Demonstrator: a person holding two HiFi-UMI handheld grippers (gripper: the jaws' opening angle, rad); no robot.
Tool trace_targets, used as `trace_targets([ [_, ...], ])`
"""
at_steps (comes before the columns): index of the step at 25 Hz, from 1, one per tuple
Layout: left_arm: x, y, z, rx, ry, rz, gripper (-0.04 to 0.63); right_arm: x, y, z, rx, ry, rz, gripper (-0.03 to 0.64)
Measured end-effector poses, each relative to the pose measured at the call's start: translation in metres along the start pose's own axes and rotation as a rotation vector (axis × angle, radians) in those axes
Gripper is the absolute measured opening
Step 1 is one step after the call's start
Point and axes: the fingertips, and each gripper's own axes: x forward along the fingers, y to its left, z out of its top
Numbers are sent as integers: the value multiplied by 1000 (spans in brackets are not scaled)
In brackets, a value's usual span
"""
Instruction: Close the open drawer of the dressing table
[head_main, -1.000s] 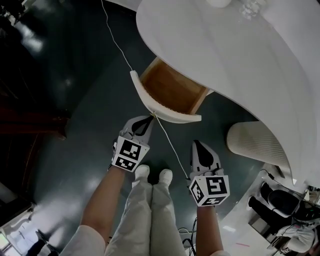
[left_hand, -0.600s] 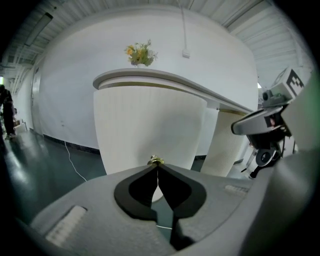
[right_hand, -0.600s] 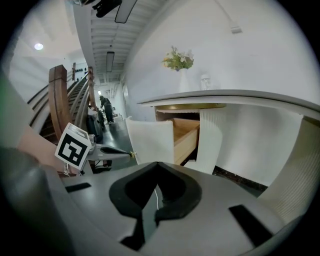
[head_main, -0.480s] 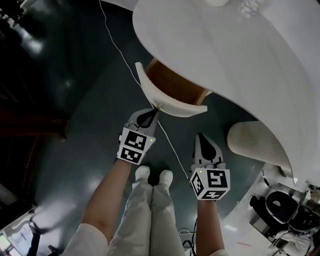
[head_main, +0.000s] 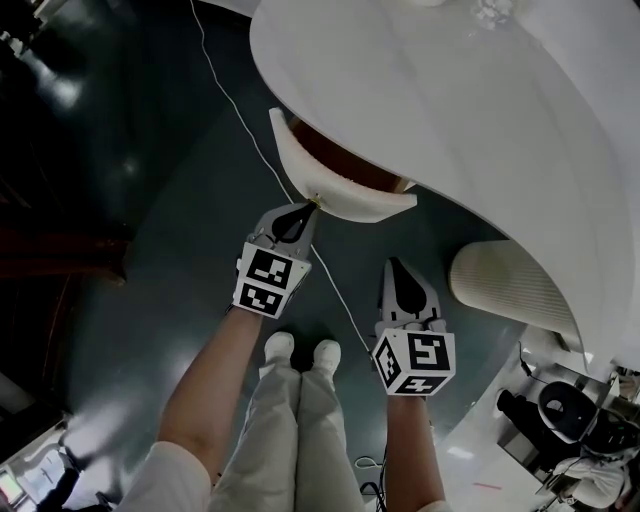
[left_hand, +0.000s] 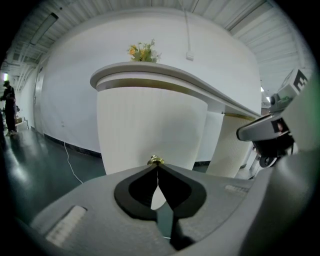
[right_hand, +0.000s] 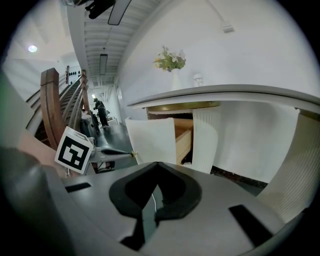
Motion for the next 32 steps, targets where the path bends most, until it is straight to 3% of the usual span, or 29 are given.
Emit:
trace_targets([
  [32, 77, 10, 44, 82, -21, 47, 17, 21, -19, 8, -23, 0, 9, -3],
])
